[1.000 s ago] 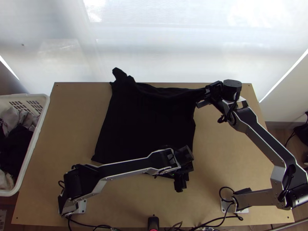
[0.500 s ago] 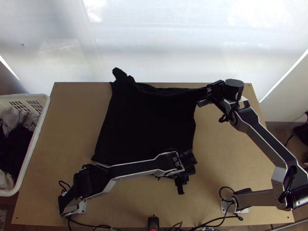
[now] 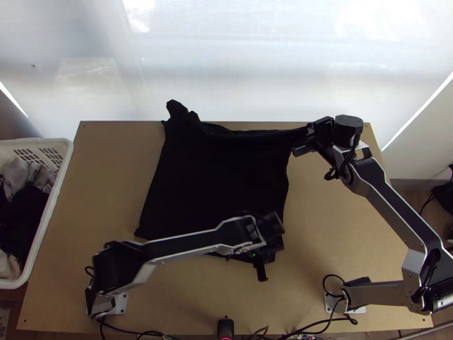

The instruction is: Fold the t-shirt

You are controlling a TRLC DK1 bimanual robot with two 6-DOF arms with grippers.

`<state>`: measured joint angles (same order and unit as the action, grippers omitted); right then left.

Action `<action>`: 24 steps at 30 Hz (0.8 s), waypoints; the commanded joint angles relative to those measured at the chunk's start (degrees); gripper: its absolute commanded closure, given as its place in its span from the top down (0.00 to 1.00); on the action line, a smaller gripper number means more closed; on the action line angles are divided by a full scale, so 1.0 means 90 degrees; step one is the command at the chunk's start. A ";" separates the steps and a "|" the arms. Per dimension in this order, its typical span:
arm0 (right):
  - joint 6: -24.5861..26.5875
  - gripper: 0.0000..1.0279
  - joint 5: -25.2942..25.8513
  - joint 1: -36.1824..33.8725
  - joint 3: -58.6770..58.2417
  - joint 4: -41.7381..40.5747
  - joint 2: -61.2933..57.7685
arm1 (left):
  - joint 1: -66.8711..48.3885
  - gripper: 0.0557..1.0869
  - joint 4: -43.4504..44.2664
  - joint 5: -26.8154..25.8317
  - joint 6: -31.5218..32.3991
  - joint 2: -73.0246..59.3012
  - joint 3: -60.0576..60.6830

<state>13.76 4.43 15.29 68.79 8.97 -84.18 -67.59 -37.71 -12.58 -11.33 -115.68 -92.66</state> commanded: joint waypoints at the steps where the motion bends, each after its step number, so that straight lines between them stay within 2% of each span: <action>1: 0.0131 0.03 0.0006 -0.0068 0.0315 0.0351 0.0193 | 0.0704 0.03 -0.0233 0.0030 -0.0010 0.1437 -0.0056; 13: 0.0151 0.03 0.0123 -0.0498 0.1809 0.1542 0.0428 | 0.2383 0.03 -0.1073 0.0597 -0.0333 0.3693 -0.0915; 18: 0.0161 0.03 0.0163 -0.0761 0.2395 0.2069 0.0652 | 0.3204 0.03 -0.1083 0.0997 -0.0411 0.4328 -0.1462; 24: 0.0102 0.03 0.0202 -0.0810 0.3147 0.2655 0.0926 | 0.4581 0.03 -0.1005 0.1056 -0.0489 0.4796 -0.2136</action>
<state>15.07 5.82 9.06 89.97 27.42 -78.19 -38.17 -47.05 -4.62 -15.05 -78.28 -105.89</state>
